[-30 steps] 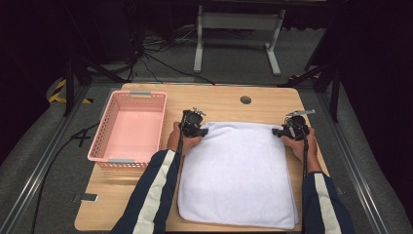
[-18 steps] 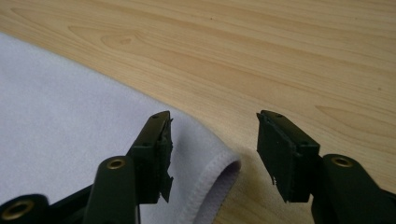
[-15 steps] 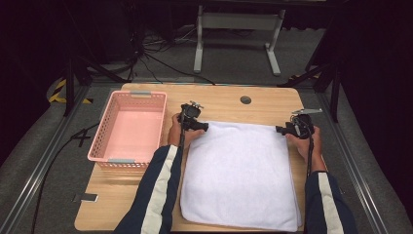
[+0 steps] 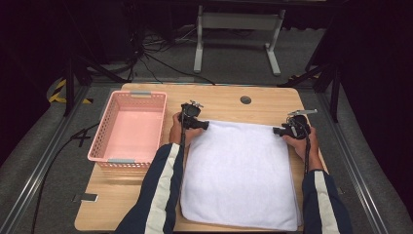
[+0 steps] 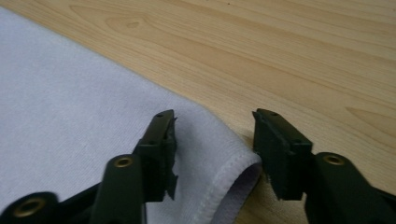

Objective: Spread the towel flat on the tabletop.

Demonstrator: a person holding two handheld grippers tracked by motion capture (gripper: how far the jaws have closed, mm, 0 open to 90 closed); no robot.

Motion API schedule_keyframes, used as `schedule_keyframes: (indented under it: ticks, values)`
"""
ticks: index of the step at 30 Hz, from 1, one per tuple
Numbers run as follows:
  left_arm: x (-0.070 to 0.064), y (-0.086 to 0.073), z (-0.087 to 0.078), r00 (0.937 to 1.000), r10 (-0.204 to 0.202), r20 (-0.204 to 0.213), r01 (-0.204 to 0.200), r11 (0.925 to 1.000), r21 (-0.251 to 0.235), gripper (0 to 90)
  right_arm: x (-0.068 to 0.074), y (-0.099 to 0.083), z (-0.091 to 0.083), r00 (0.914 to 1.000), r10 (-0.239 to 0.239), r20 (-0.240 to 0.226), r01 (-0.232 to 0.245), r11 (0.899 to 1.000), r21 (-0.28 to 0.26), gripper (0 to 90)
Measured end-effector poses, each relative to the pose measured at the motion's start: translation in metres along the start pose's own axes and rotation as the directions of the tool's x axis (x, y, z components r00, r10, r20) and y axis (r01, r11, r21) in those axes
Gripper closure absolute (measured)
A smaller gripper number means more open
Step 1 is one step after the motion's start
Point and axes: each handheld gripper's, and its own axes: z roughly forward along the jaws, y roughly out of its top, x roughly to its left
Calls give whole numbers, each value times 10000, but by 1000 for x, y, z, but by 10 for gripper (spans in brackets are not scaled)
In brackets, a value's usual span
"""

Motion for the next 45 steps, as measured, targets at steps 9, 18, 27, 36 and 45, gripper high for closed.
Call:
schedule_keyframes:
  ticks: [9, 18, 27, 36, 45]
  values:
    - [-13, 5, -13, 9997, 21, 223, -15, 9995, -302, 820, 4, 2, -2, 9979, 63, -649, -57, 9999, 90, 835]
    - [-53, 11, -87, 9848, 1584, 709, -1459, 9769, -1560, 816, 20, 10, -52, 9835, -1023, -1493, 795, 9852, -1519, 839]
    - [-62, -49, -147, 9512, 2643, 1596, -2158, 9389, -2681, 804, 49, -17, -123, 9131, -2972, -2790, 1984, 9219, -3326, 835]
    - [-87, -133, -184, 8805, 4427, 1695, -3806, 8735, -3036, 776, 82, -83, -181, 7743, -4741, -4190, 3211, 8651, -3854, 825]
    - [-110, -183, -176, 7781, 5754, 2519, -5733, 8145, -895, 799, 101, -148, -180, 6266, -5229, -5779, 5004, 8384, -2161, 820]
